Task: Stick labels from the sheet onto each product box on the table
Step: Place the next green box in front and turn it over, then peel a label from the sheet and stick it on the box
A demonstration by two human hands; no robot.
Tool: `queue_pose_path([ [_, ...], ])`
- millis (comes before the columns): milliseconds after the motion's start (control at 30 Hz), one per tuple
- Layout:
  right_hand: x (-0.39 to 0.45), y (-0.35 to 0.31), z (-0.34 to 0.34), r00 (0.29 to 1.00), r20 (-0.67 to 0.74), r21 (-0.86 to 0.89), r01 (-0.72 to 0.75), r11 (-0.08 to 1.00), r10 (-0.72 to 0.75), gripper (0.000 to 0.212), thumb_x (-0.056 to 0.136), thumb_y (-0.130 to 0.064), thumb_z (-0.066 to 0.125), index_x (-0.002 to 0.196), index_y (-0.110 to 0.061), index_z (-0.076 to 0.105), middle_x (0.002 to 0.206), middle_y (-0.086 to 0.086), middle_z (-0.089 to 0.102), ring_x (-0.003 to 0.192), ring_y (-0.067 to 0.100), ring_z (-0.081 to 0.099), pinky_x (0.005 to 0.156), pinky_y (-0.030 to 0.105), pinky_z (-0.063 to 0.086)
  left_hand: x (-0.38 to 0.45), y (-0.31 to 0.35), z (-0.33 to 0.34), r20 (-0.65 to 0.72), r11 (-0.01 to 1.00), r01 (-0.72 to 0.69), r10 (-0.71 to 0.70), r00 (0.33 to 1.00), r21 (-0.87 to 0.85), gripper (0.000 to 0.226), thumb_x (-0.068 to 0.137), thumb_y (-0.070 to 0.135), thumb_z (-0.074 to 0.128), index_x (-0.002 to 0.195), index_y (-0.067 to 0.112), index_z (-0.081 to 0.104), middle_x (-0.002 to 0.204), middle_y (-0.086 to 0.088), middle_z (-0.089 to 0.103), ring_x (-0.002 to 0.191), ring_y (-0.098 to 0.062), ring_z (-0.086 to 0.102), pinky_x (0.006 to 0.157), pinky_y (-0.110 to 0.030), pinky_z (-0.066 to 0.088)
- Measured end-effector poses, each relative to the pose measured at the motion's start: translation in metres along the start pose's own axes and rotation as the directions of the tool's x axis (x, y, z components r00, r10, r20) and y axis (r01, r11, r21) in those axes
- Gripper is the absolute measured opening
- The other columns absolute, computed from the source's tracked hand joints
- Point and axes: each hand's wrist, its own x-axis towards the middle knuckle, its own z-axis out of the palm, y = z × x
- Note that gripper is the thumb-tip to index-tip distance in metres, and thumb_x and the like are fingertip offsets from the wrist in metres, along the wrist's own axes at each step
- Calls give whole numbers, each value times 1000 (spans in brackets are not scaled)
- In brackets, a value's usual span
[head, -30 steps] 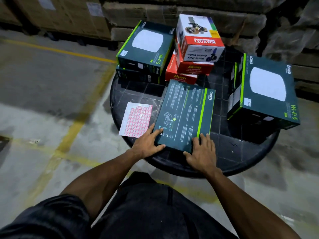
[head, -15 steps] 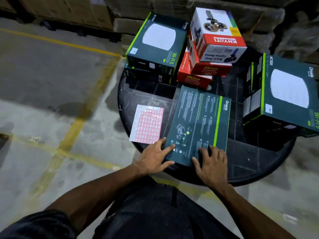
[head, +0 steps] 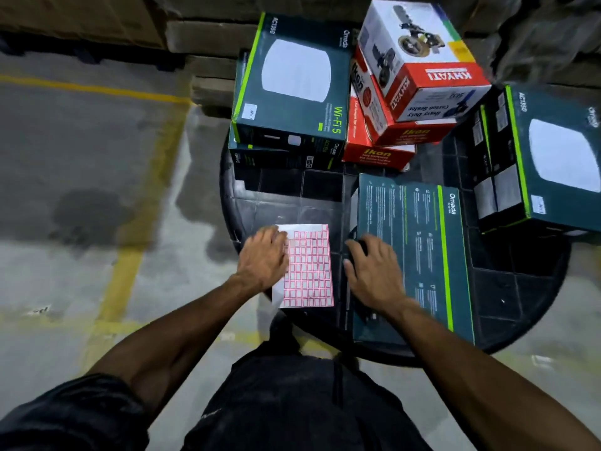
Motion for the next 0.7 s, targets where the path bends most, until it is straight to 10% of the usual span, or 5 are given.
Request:
queue_pose_path([
  [700,94,-77,32,991,83,-26,109,994,-106,31,94,-30,59,121,-16,61,111,2,52,97,19,45,82,33,38,18,-34,2,90,997,-59,54,995,59,61,97,51,43,148,20,33,156,-3,28,144,-26,20,111,-42,21],
])
